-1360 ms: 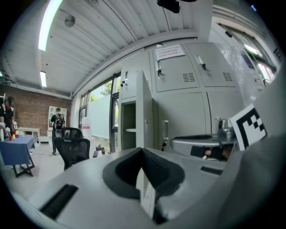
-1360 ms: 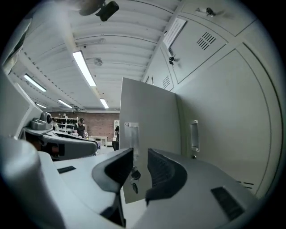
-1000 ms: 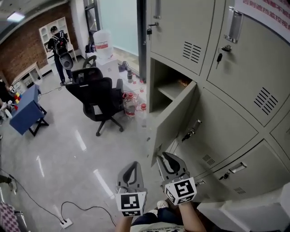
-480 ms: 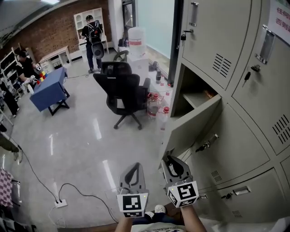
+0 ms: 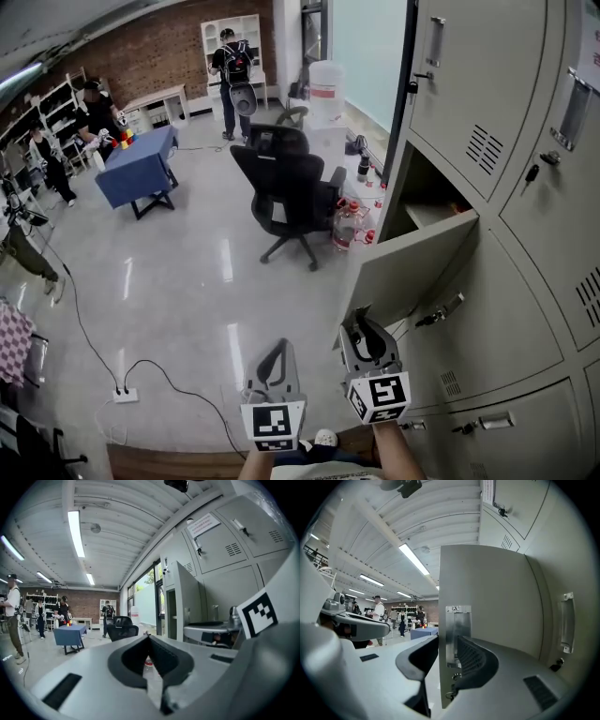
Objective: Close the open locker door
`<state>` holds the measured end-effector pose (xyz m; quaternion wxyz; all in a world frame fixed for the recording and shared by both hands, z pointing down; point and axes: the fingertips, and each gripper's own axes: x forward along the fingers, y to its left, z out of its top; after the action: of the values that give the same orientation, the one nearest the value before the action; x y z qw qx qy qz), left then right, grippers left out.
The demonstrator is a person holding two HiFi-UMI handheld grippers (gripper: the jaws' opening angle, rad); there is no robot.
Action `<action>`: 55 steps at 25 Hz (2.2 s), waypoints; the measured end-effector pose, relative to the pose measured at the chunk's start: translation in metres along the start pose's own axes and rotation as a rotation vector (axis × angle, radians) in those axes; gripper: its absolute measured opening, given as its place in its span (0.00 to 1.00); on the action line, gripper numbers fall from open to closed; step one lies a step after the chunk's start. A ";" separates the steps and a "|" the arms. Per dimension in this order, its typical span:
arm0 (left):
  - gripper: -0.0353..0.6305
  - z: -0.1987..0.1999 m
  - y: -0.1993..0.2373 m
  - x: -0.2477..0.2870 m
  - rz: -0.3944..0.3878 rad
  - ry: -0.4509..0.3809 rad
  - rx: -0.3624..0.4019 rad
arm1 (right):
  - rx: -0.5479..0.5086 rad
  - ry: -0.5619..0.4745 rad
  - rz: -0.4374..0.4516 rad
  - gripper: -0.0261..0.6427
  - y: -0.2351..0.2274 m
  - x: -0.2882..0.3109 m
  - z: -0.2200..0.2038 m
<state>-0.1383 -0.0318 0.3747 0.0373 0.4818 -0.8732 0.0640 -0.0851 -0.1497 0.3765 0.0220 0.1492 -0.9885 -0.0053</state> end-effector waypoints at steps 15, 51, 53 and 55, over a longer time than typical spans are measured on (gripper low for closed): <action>0.05 -0.009 0.006 -0.013 0.136 0.017 -0.014 | -0.031 -0.003 0.044 0.13 -0.007 0.031 0.003; 0.05 -0.001 0.093 0.238 -0.217 -0.090 0.029 | -0.040 -0.057 -0.505 0.11 -0.096 0.167 0.011; 0.05 0.000 0.095 0.248 -0.237 -0.092 0.024 | -0.051 -0.049 -0.526 0.11 -0.102 0.172 0.011; 0.05 0.002 0.094 0.258 -0.258 -0.094 0.023 | -0.054 -0.043 -0.548 0.11 -0.109 0.178 0.011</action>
<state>-0.3553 -0.1977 0.3985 -0.0013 0.5931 -0.8038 0.0458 -0.2231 -0.3059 0.3706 0.0028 0.4102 -0.9111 -0.0408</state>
